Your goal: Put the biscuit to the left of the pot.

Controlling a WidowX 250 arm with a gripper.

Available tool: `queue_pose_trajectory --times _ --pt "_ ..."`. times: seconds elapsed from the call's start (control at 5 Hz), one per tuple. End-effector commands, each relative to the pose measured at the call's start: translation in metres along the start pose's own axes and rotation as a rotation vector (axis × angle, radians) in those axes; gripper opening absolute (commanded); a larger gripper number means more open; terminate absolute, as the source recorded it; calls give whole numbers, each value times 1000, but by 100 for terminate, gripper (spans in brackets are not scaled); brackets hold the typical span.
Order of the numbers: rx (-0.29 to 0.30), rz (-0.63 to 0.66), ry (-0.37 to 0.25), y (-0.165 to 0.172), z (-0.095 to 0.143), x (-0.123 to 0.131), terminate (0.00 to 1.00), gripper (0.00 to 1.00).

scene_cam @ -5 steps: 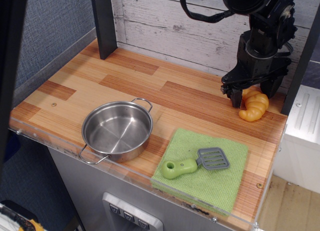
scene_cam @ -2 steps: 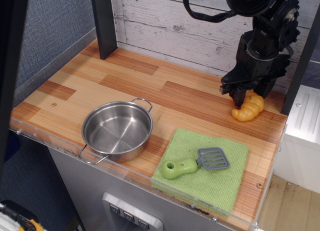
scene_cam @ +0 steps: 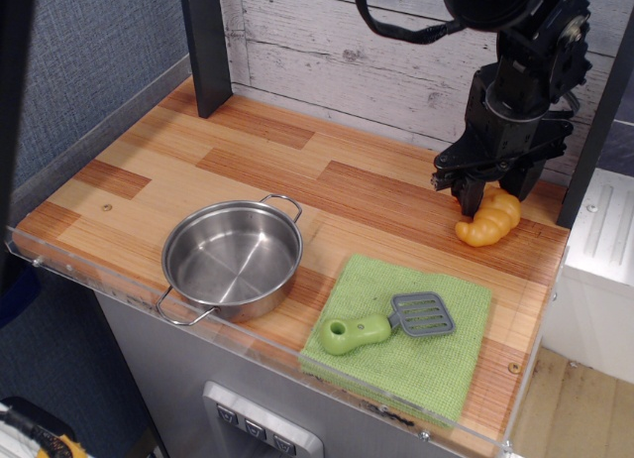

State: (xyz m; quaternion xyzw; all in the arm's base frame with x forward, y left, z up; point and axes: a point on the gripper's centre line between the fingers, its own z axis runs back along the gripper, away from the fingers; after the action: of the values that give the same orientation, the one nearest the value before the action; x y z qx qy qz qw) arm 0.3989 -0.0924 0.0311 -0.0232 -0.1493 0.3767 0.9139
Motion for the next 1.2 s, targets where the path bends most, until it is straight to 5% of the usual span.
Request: queue_pose_trajectory --times 0.0,0.6,1.0 --pt "-131 -23 -81 -1 73 32 0 0" --pt "-107 76 -179 90 124 81 0 0" --pt "-49 180 -185 165 113 94 0 0"
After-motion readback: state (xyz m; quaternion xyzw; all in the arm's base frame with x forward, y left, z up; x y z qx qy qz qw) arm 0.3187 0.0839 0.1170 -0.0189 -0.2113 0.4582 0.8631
